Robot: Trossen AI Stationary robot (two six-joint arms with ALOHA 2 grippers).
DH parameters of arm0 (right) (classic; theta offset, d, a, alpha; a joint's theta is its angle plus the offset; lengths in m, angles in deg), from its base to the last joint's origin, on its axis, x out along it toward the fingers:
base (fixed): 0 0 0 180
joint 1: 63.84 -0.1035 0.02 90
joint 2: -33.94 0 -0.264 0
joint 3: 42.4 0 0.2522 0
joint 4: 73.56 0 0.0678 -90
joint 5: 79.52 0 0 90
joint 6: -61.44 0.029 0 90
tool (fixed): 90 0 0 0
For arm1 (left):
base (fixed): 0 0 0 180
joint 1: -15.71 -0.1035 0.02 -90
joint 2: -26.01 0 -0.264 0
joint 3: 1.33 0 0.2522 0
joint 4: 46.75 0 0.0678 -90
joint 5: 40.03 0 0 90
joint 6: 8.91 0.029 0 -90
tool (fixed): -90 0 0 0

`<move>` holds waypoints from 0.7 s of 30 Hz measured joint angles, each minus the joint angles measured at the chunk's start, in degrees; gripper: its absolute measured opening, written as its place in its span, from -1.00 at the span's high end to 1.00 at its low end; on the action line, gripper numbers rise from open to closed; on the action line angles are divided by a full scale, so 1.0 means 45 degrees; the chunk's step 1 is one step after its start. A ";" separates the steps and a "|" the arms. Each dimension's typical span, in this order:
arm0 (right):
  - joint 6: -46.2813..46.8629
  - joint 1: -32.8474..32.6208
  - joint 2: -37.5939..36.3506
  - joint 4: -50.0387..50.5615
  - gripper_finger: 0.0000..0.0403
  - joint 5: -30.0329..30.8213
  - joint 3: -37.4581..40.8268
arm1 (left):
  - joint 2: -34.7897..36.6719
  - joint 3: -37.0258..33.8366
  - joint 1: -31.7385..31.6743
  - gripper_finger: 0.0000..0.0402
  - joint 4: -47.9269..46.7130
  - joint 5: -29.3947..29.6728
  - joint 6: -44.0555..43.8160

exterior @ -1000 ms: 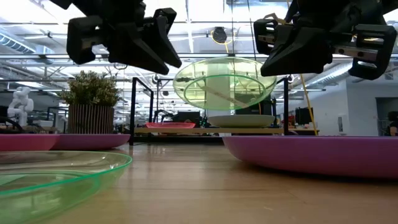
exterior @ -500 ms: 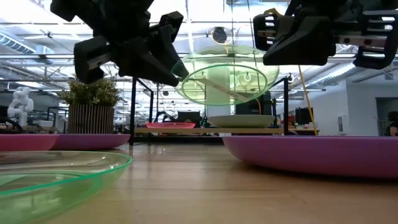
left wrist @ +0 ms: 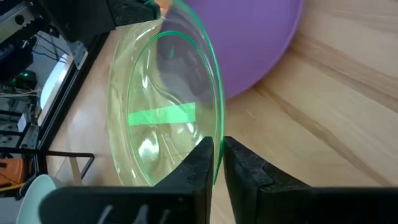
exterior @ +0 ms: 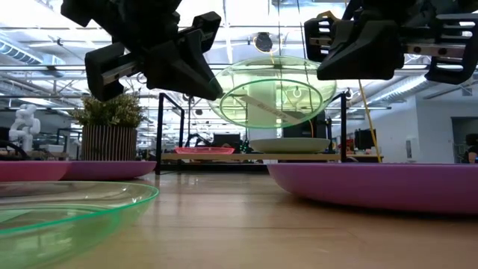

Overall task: Place and stack plates onto a shelf
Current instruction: Stack the top transparent green plate on top of the transparent pink plate

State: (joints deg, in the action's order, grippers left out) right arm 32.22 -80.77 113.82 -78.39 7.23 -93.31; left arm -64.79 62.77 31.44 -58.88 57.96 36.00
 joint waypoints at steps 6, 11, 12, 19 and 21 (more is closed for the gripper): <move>-0.0039 0.0000 0.0000 -0.0018 0.96 0.0063 0.0000 | 0.0000 0.0000 0.0000 0.93 0.0002 -0.0214 0.0030; 0.0455 0.0005 0.0000 -0.0605 0.82 0.0715 0.0000 | 0.0000 0.0000 -0.0005 0.98 0.0041 -0.0332 0.0088; 0.0541 0.0005 0.0000 -0.0740 0.78 0.0717 0.0000 | 0.0000 0.0000 -0.0005 0.98 0.0046 -0.0335 0.0088; 0.1379 0.0024 0.0000 -0.1710 0.34 0.0761 0.0000 | 0.0000 0.0000 0.0000 0.98 0.0039 -0.0340 0.0083; 0.1531 0.0019 0.0000 -0.1956 0.21 0.0976 0.0000 | 0.0000 0.0000 -0.0005 0.98 0.0039 -0.0337 0.0073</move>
State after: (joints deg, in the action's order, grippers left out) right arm 39.11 -80.68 113.82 -87.19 11.62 -93.31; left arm -64.79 62.77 31.41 -58.70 56.44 36.33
